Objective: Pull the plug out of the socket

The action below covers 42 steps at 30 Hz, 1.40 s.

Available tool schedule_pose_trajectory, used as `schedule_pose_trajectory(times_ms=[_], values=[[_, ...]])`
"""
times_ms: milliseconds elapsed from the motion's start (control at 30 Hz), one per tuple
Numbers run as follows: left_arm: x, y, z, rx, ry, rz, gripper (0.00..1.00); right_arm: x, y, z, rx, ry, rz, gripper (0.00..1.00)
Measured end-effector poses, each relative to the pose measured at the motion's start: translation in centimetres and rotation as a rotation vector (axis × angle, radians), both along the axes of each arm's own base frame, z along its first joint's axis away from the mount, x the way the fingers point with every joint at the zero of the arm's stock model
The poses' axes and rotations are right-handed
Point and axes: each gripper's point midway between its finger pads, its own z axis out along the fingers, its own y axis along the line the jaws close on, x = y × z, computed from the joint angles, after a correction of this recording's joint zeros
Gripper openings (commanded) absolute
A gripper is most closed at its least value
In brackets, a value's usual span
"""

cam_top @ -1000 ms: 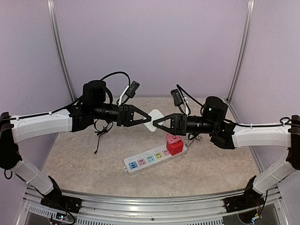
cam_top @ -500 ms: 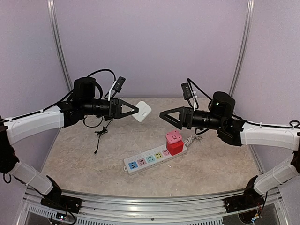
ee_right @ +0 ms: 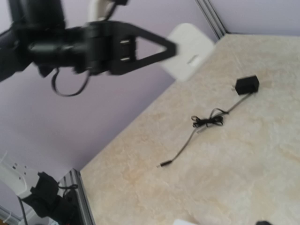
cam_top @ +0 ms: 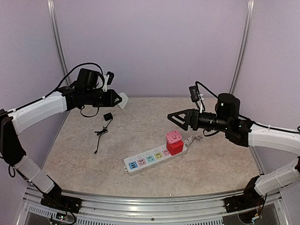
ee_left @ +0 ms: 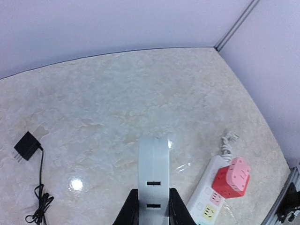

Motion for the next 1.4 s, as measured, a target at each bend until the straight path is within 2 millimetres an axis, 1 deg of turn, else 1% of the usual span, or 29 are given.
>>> schedule_pose_trajectory(times_ms=[100, 167, 200, 267, 300, 367, 433, 467, 500, 567, 633, 667, 767, 867, 933, 1033, 1133, 1167, 1233, 1300, 1400], values=[[2.6, 1.5, -3.7, 0.124, 0.049, 0.116, 0.0, 0.0, -0.3, -0.9, -0.019, 0.012, -0.007, 0.97], [4.0, 3.5, -7.4, 0.223, 0.11, 0.202, 0.0, 0.0, -0.4, -1.3, -0.029, 0.017, -0.009, 0.97], [4.4, 4.5, -8.7, 0.26, 0.132, 0.237, 0.0, -0.1, -0.5, -1.4, -0.034, 0.018, -0.011, 0.97], [5.2, 7.9, -11.6, 0.367, 0.18, 0.347, 0.0, -0.2, -0.7, -1.6, -0.041, 0.019, -0.015, 0.97], [5.4, 9.5, -12.4, 0.406, 0.193, 0.393, 0.0, -0.3, -0.8, -1.6, -0.042, 0.02, -0.015, 0.97], [5.8, 12.9, -13.6, 0.486, 0.212, 0.494, 0.0, -0.4, -0.9, -1.6, -0.041, 0.016, -0.016, 0.97], [6.1, 16.3, -13.9, 0.567, 0.213, 0.599, 0.0, -0.4, -0.9, -1.6, -0.041, 0.014, -0.016, 0.97], [6.2, 17.0, -13.9, 0.576, 0.215, 0.62, 0.0, -0.4, -0.9, -1.6, -0.041, 0.014, -0.016, 0.97], [6.3, 18.3, -14.0, 0.601, 0.215, 0.659, 0.0, -0.3, -0.9, -1.6, -0.042, 0.014, -0.017, 0.97], [6.5, 19.8, -14.2, 0.633, 0.216, 0.703, 0.0, -0.3, -1.0, -1.6, -0.043, 0.013, -0.019, 0.97], [6.7, 21.4, -15.1, 0.673, 0.231, 0.741, 0.0, -0.2, -1.0, -1.7, -0.046, 0.013, -0.023, 0.97], [6.8, 21.9, -15.7, 0.692, 0.24, 0.751, 0.01, -0.2, -1.0, -1.7, -0.048, 0.013, -0.024, 0.97], [6.8, 23.3, -18.1, 0.758, 0.276, 0.764, 0.01, -0.2, -1.0, -1.7, -0.05, 0.013, -0.026, 0.97], [6.7, 24.3, -20.1, 0.814, 0.309, 0.757, 0.01, -0.2, -1.0, -1.7, -0.05, 0.013, -0.026, 0.97], [6.8, 24.7, -20.9, 0.839, 0.316, 0.756, 0.02, -0.2, -1.1, -1.8, -0.051, 0.013, -0.027, 0.97], [7.1, 25.1, -21.5, 0.868, 0.312, 0.756, 0.09, -0.1, -1.1, -1.9, -0.056, 0.013, -0.03, 0.97], [7.4, 25.0, -21.5, 0.869, 0.3, 0.751, 0.18, -0.1, -1.1, -2.0, -0.059, 0.012, -0.032, 0.97], [7.6, 24.9, -21.5, 0.868, 0.297, 0.748, 0.22, -0.1, -1.1, -2.0, -0.06, 0.013, -0.032, 0.97], [7.9, 24.8, -21.6, 0.866, 0.294, 0.739, 0.35, -0.1, -1.1, -2.0, -0.061, 0.012, -0.032, 0.97], [8.2, 24.4, -22.0, 0.858, 0.298, 0.715, 0.46, -0.1, -1.1, -2.1, -0.066, 0.013, -0.034, 0.97], [8.2, 23.6, -22.8, 0.829, 0.316, 0.671, 0.57, 0.0, -1.3, -2.5, -0.08, 0.018, -0.041, 0.97]])
